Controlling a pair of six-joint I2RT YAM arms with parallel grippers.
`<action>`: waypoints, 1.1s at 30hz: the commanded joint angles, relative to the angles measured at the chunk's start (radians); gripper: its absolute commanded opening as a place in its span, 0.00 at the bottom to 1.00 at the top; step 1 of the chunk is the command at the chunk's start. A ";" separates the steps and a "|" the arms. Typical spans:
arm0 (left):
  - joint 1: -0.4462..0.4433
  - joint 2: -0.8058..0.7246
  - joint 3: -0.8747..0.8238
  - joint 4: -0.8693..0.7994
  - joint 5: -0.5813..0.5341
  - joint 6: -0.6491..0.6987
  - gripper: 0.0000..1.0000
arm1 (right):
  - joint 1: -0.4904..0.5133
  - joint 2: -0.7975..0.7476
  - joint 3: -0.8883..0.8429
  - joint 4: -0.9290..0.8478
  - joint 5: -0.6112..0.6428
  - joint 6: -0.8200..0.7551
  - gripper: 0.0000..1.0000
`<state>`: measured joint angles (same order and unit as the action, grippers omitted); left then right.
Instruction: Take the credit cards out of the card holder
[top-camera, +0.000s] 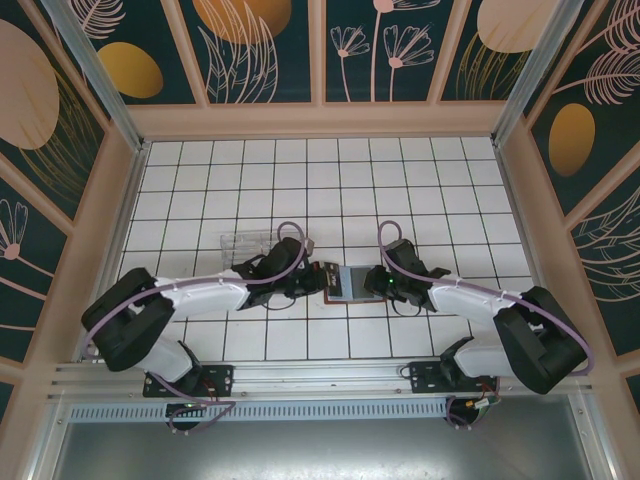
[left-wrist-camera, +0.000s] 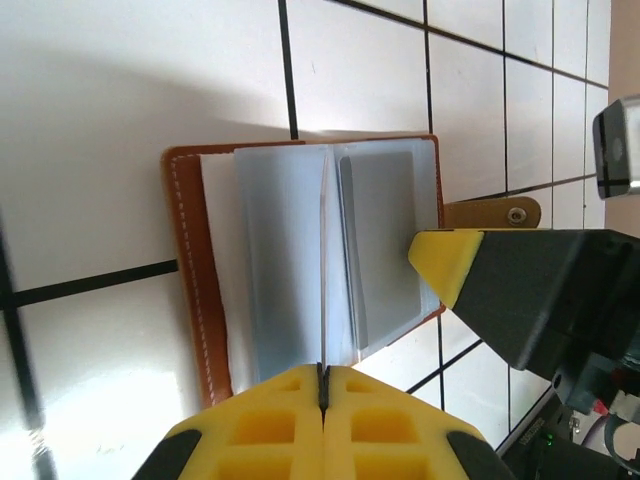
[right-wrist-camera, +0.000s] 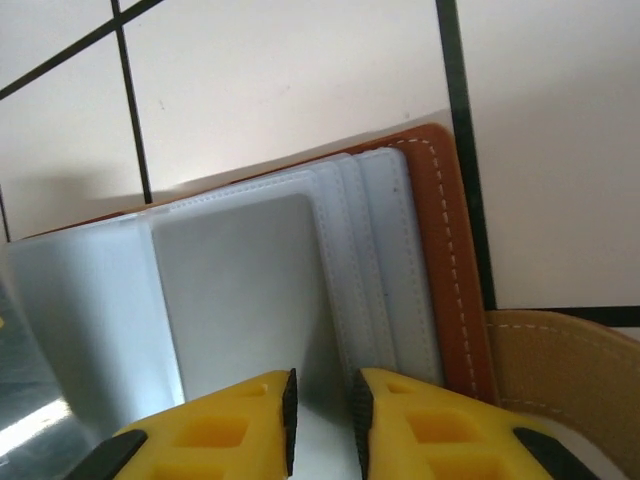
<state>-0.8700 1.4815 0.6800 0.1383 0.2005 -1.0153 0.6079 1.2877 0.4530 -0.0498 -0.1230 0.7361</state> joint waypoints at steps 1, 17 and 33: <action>0.006 -0.097 0.027 -0.167 -0.102 0.051 0.00 | 0.004 -0.025 0.004 -0.071 0.025 -0.027 0.32; 0.005 -0.411 0.208 -0.695 -0.595 0.646 0.00 | 0.105 -0.307 0.074 0.004 0.083 -0.150 0.85; 0.009 -0.512 0.207 -0.781 -0.585 1.460 0.00 | 0.109 -0.591 -0.003 -0.071 0.202 -0.166 0.99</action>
<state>-0.8639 0.9577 0.8661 -0.5354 -0.4000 0.2234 0.7116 0.7139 0.4675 -0.1055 0.0486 0.5816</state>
